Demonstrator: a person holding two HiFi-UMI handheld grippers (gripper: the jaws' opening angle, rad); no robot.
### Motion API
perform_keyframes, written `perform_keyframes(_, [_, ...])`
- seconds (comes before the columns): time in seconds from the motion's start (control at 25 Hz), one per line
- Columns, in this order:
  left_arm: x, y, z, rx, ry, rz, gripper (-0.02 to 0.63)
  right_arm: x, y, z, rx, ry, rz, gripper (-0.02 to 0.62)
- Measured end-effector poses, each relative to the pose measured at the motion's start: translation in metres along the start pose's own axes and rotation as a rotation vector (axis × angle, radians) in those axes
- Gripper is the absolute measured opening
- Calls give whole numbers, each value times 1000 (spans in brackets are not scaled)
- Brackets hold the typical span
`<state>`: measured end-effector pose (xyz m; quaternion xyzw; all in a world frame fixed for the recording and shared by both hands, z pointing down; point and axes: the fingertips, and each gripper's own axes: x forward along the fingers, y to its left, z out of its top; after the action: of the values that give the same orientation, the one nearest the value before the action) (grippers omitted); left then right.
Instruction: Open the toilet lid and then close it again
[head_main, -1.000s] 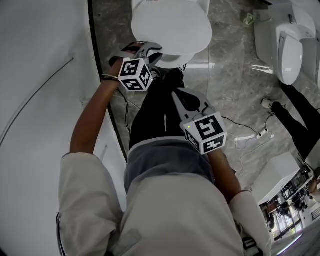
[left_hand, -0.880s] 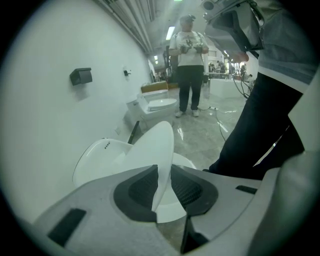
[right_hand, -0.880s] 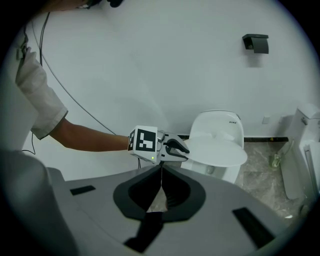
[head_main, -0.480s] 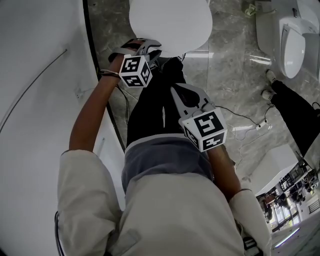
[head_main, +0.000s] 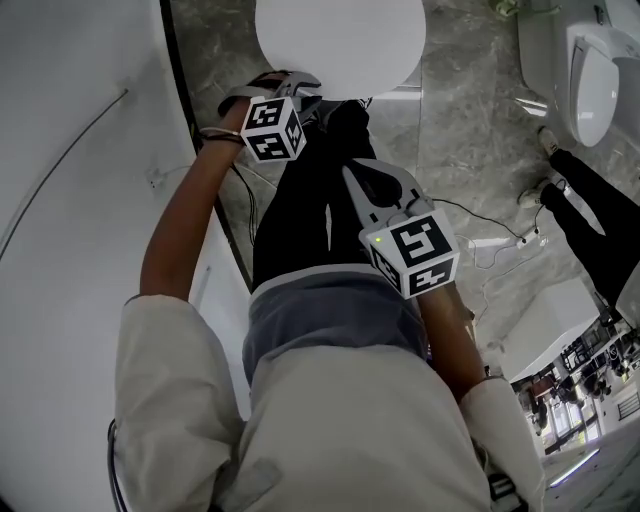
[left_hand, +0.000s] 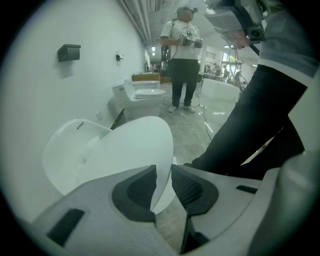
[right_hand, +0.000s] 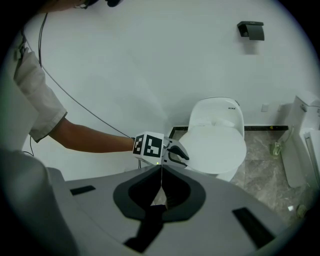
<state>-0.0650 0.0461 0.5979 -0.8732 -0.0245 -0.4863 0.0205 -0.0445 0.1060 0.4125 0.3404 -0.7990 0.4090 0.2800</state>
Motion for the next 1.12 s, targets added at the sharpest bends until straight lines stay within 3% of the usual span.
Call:
perform_keyframes(0.24, [21,-13,-14,-64,17,-52,80,4,-8,-7,17,6,-2,11])
perform_keyframes(0.8, [65,-33,-42,-122,78,-1,80,6,-28,-32,68,45,-31,11])
perform_keyframes(1.0, [86,-38,-57,-192,90,8,80,11,-36,-40,89,57,-44,11])
perform_keyframes(1.12, [96,-32,-61,-280,100,26,66,14,-42,-42,98,64,-43,11])
